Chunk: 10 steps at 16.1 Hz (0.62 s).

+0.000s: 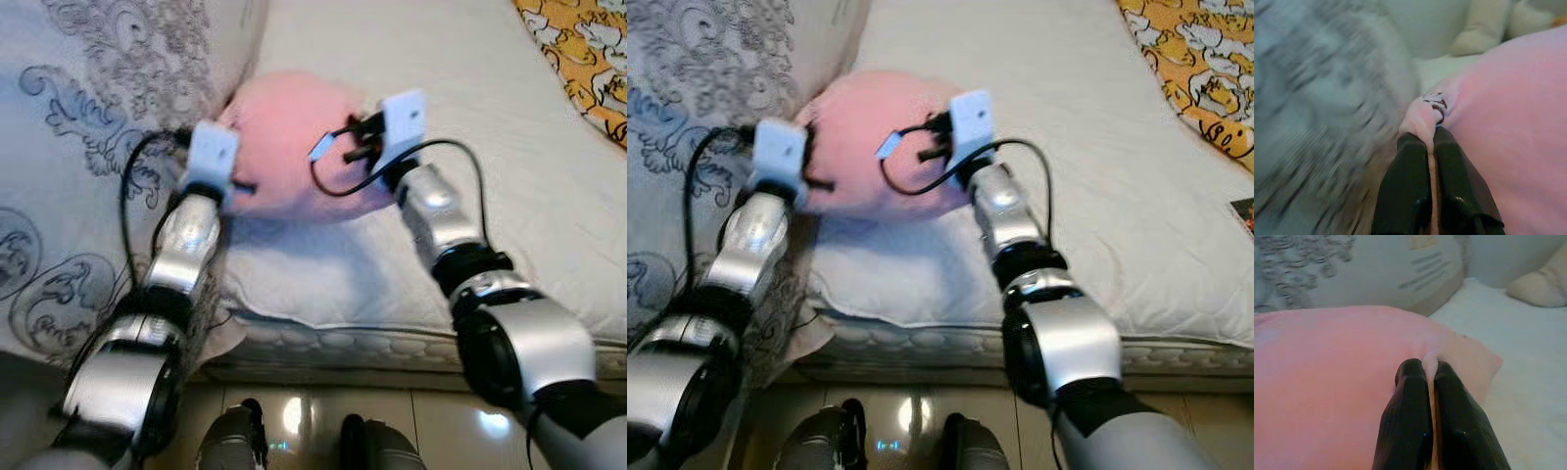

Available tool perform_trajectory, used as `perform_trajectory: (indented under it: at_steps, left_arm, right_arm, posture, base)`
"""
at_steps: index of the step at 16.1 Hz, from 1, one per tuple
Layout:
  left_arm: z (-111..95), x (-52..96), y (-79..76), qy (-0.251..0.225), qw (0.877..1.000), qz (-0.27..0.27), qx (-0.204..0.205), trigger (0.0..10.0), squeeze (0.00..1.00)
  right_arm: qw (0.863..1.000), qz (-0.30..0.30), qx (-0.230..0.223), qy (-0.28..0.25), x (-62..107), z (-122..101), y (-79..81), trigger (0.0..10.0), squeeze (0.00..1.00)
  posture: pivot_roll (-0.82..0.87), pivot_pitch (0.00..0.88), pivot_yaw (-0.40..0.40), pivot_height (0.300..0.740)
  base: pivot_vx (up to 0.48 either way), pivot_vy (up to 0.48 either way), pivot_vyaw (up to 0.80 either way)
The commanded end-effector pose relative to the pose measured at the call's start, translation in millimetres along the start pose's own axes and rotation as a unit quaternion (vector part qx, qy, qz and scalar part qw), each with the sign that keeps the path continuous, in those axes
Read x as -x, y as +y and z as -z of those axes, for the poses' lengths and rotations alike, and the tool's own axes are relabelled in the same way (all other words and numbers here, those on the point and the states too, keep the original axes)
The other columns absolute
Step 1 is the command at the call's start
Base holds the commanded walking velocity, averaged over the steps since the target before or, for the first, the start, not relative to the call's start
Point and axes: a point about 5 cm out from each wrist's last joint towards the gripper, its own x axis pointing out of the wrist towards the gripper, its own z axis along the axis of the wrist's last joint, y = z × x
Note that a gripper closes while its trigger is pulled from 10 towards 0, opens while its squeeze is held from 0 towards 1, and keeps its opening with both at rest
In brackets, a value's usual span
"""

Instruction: Clean up the room

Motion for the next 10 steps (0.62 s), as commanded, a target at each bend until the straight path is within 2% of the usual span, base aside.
perform_trajectory:
  at_steps: [1, 2, 3, 5, 7, 9, 10]
  left_arm:
    - [-6, 3.5, 18.2, -0.029, 0.998, -0.055, -0.012, 0.0, 0.0]
    - [-7, 10.8, 25.7, -0.044, 0.996, -0.074, -0.024, 0.0, 0.0]
    - [-3, 16.6, 20.8, -0.041, 0.997, -0.063, -0.023, 0.0, 0.0]
    - [16, 29.7, -7.2, 0.005, 1.0, -0.004, -0.006, 0.0, 0.0]
    - [35, 41.3, -40.6, 0.064, 0.996, 0.048, 0.041, 0.0, 0.0]
    - [37, 44.6, -55.6, 0.081, 0.993, 0.07, 0.052, 0.0, 0.0]
    - [39, 46.4, -69.9, 0.102, 0.989, 0.096, 0.053, 9.4, 0.0]
  right_arm:
    - [1.0, 0.003, -0.006, -0.001, 4.6, 6, -2.9, 0.0, 0.0]
    - [1.0, -0.001, -0.011, 0.001, 7.1, 11, -1.5, 0.0, 0.0]
    - [1.0, -0.001, -0.013, 0.009, 10.2, 17, -2.4, 0.0, 0.0]
    - [0.999, -0.002, -0.015, 0.041, 19.4, 34, -4.4, 0.0, 0.0]
    - [0.995, 0.003, -0.022, 0.095, 37.3, 64, -8.1, 0.0, 0.0]
    - [0.991, 0.011, -0.03, 0.128, 47.6, 78, -11.7, 0.0, 0.0]
    - [0.986, 0.021, -0.02, 0.162, 57.1, 91, -15.3, 0.0, 0.0]
  posture:
    - [0.1, 0.169, -0.094, 0.74]
    - [0.1, 0.17, -0.094, 0.74]
    - [0.1, 0.174, -0.094, 0.74]
    - [0.1, 0.18, -0.098, 0.74]
    - [0.1, 0.184, -0.099, 0.74]
    - [0.09, 0.19, -0.096, 0.74]
    - [0.08, 0.19, -0.088, 0.74]
  base:
    - [0.0, 0.0, 0.0]
    - [0.0, 0.0, 0.0]
    - [0.0, 0.0, 0.0]
    - [0.0, 0.0, 0.0]
    - [0.0, 0.0, 0.0]
    - [0.0, 0.0, 0.0]
    - [0.0, 0.0, 0.0]
